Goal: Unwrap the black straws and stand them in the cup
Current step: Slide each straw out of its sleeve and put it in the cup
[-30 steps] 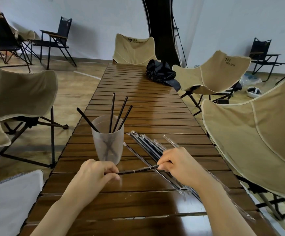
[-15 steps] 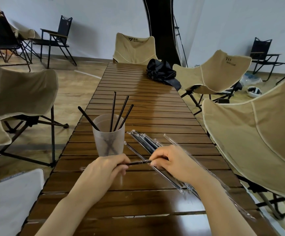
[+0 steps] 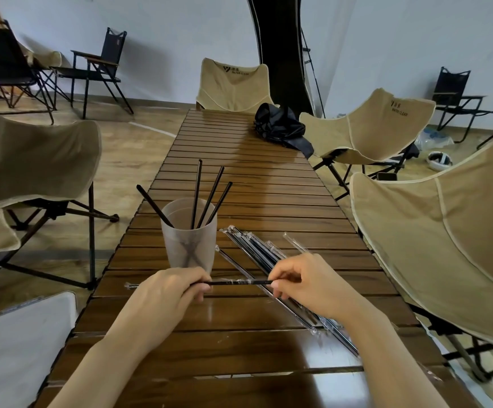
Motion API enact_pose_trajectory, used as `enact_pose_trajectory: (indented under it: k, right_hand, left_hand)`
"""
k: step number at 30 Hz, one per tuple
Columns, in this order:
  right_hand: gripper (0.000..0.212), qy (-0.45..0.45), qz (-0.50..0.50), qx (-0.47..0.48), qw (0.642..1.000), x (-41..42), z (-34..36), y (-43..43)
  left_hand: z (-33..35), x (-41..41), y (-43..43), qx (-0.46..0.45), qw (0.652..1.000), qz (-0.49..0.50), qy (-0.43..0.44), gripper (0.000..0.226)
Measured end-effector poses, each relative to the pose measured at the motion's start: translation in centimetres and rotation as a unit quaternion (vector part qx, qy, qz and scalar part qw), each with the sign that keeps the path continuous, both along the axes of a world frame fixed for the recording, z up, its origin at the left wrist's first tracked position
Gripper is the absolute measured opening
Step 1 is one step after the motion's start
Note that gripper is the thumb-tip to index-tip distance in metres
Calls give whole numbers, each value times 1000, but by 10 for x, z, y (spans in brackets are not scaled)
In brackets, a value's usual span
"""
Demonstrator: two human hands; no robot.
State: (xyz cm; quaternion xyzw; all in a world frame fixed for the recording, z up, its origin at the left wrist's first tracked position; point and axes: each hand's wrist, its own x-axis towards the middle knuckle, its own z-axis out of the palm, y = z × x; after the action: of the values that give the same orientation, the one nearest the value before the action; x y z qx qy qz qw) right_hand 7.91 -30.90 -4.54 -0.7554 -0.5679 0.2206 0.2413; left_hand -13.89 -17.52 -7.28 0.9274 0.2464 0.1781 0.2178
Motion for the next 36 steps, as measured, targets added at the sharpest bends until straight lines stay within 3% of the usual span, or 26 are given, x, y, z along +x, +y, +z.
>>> enact_pose_trajectory:
  k: [24,36]
  right_hand:
    - [15,100,-11,21,995,13,7,-8]
    - [13,92,-93,24,991,34,4,-22]
  left_hand:
    - [-2,-4,10,-44,998,-39,19,18]
    - [-3,-16,16,-17,998,-11,57,22]
